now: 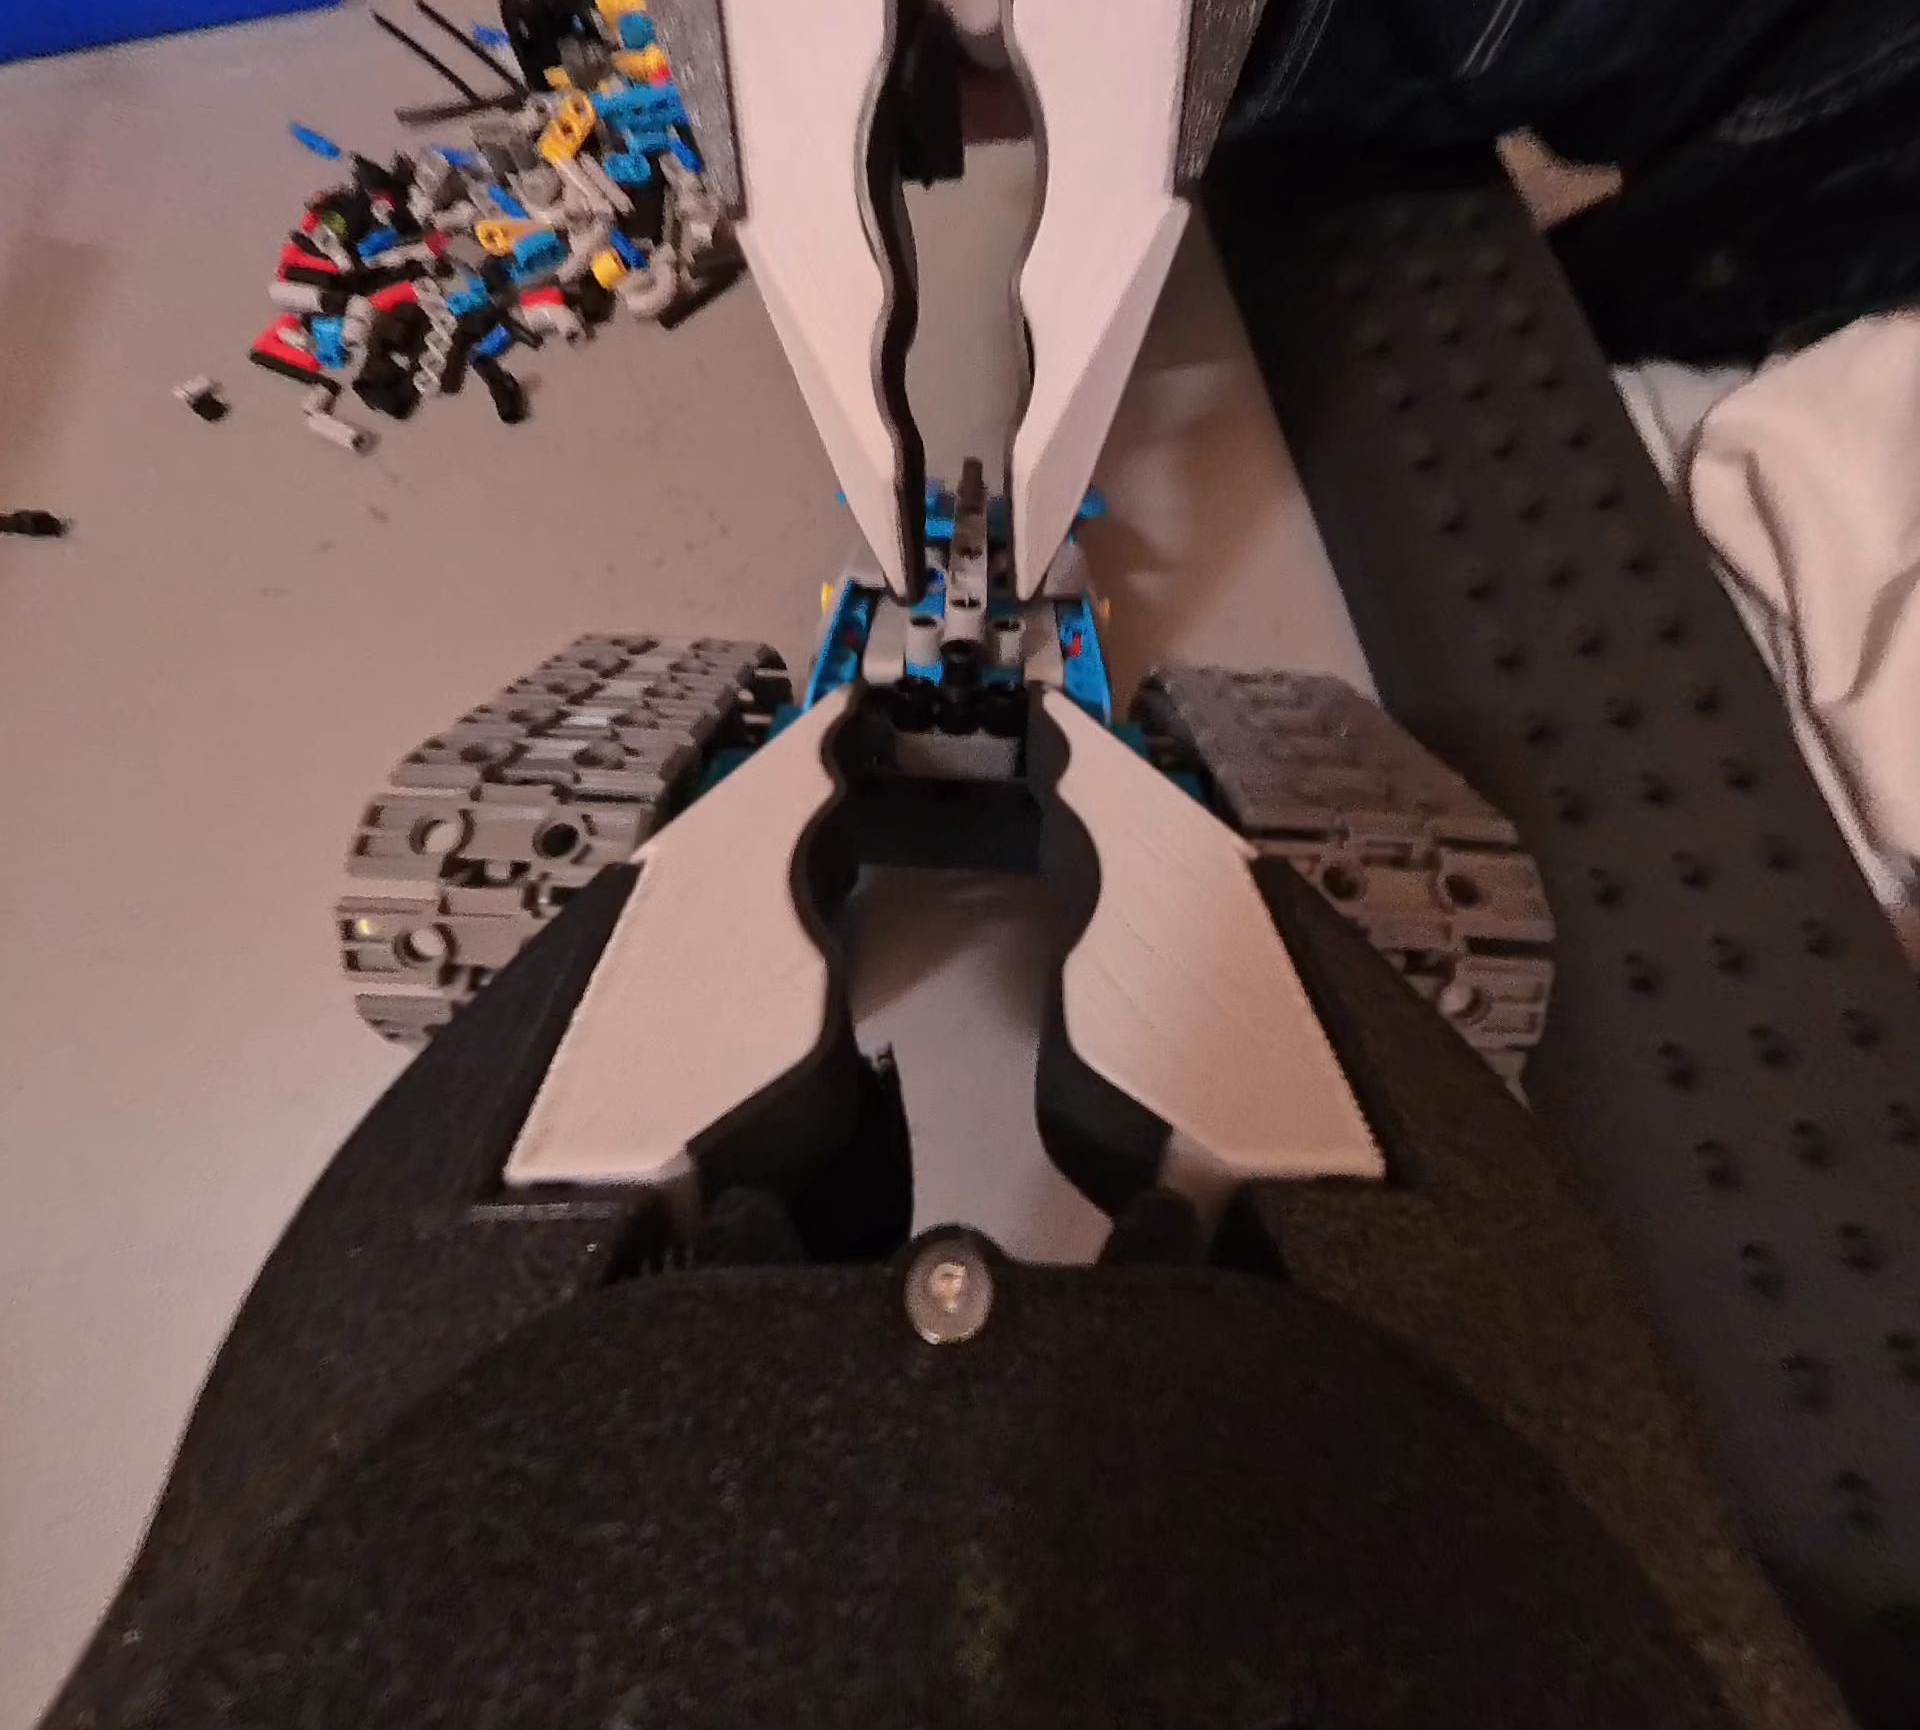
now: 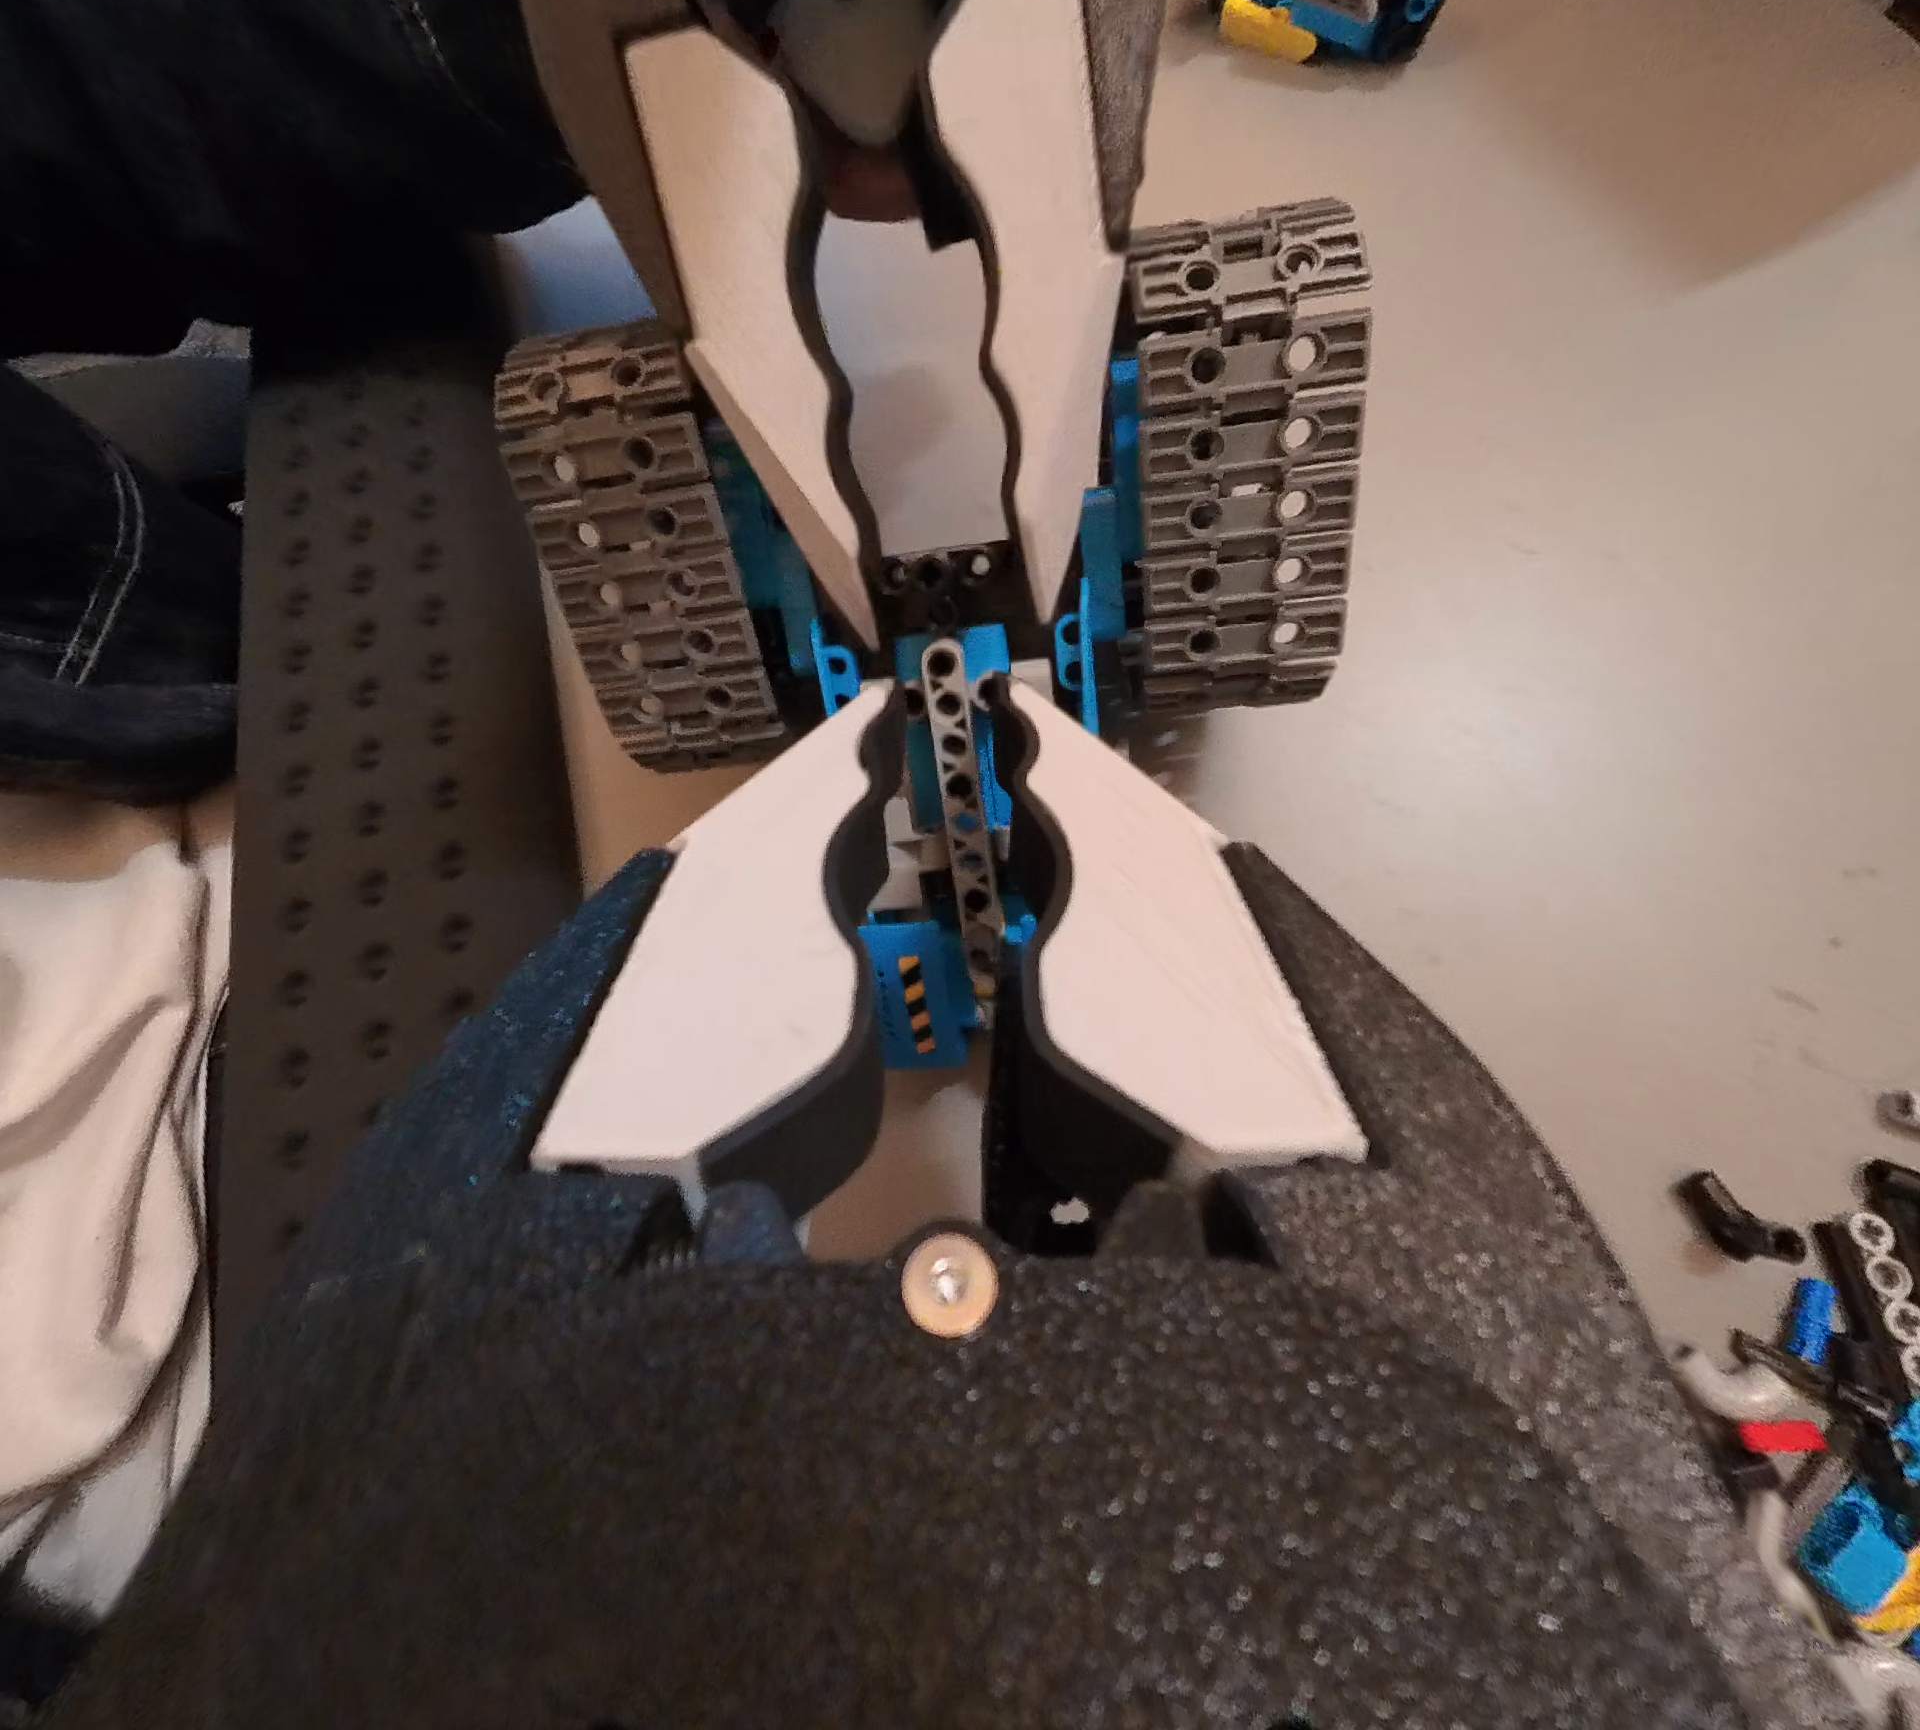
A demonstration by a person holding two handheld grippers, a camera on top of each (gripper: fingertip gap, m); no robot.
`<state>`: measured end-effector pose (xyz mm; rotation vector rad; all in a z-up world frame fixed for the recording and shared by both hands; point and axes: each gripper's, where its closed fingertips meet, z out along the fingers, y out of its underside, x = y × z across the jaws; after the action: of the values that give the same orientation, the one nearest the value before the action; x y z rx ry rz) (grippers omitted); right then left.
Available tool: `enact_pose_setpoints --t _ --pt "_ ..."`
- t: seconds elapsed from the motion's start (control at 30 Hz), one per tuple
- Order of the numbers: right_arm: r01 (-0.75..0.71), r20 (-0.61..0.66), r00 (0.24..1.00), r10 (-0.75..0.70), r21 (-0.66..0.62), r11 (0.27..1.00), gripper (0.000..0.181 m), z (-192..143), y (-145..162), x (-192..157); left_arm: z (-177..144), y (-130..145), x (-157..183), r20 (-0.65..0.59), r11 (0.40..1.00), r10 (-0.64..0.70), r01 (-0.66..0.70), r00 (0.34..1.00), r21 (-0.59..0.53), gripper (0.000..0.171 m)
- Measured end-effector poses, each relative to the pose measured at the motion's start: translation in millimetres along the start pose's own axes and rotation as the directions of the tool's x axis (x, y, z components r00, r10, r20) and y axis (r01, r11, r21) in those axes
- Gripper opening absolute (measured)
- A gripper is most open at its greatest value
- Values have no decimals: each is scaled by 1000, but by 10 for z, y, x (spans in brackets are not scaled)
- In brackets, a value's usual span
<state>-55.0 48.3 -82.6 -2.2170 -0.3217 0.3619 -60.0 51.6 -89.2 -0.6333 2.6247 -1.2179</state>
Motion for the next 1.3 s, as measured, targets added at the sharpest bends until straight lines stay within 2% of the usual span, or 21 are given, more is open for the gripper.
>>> enact_pose_setpoints --t 0.2,0.3,0.47,0.57,0.6,0.67,0.73,0.8,0.93,1.07,1.2,1.3 --pt "-16 -65 998 16 2 1000 7 40 -8 1 20 11 19 0 995 30 -30 1000 92 24" --pt "34 -92 995 -37 -32 999 4 40 2 -6 28 23 22 -4 990 10 -9 1000 142 25" --pt "-44 21 999 43 45 998 4 26 -1 -20 29 37 27 16 992 14 -16 1000 125 25" --pt "-34 3 999 33 72 997 4 -36 -31 -5 1 69 13 24 993 8 -10 1000 116 25" --pt "-40 -21 999 42 78 996 5 -151 -28 46 -33 100 -2 28 994 3 -6 1000 111 25" --pt "-84 -11 996 90 273 958 4 -712 -274 134 -146 193 -88 65 993 -28 21 998 114 25" --pt "-49 -57 996 66 258 965 4 -1026 -285 162 -192 225 -124 80 992 -42 32 996 120 25" --pt "-38 -49 997 54 279 959 5 -1076 -366 119 -190 227 -127 83 996 -25 18 996 92 24" --pt "-95 1 995 100 324 941 5 -882 -412 168 -247 269 -140 98 997 -26 19 995 73 24" --pt "-205 146 977 153 471 858 5 -825 -589 230 -560 528 -307 166 994 -106 107 980 6 24" --pt "-321 253 943 217 516 794 5 -584 -691 352 -740 684 -419 231 990 -130 137 964 -13 24" --pt "-299 227 951 212 488 820 5 -225 -719 352 -874 795 -546 299 984 -160 176 941 -29 24"
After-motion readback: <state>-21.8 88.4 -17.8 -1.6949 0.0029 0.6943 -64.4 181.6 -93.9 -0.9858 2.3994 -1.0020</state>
